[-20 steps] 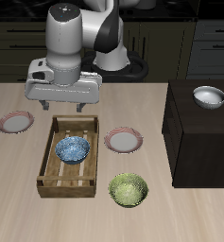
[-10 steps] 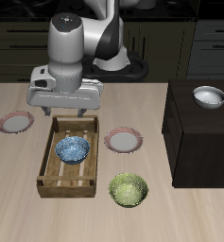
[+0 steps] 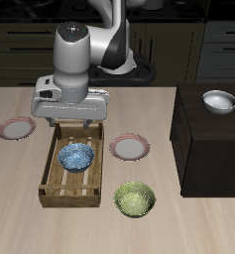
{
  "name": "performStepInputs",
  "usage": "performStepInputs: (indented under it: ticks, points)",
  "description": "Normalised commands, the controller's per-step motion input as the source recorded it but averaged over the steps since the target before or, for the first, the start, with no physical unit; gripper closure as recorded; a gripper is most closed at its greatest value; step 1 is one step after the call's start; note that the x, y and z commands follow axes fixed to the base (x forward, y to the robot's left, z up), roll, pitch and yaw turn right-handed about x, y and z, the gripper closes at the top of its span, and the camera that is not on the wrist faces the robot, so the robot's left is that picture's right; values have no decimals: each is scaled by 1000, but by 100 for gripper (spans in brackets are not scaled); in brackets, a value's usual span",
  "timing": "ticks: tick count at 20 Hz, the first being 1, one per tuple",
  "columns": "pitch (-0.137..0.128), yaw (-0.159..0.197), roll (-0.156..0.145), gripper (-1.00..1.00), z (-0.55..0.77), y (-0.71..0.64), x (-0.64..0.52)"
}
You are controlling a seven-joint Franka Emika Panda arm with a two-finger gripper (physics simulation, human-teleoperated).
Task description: Stack the blue bowl on the green bowl
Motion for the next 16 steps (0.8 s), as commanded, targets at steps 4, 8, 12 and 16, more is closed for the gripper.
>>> performStepInputs:
  ticks: [4,8,12,16]
  points:
    - [14,14,4,-100,-203,64,-9]
    - [13,20,11,-100,-169,91,-33]
    - [-1,34,-6,-100,-154,13,-48]
    - [8,-8,-13,-100,-140,-36,-15]
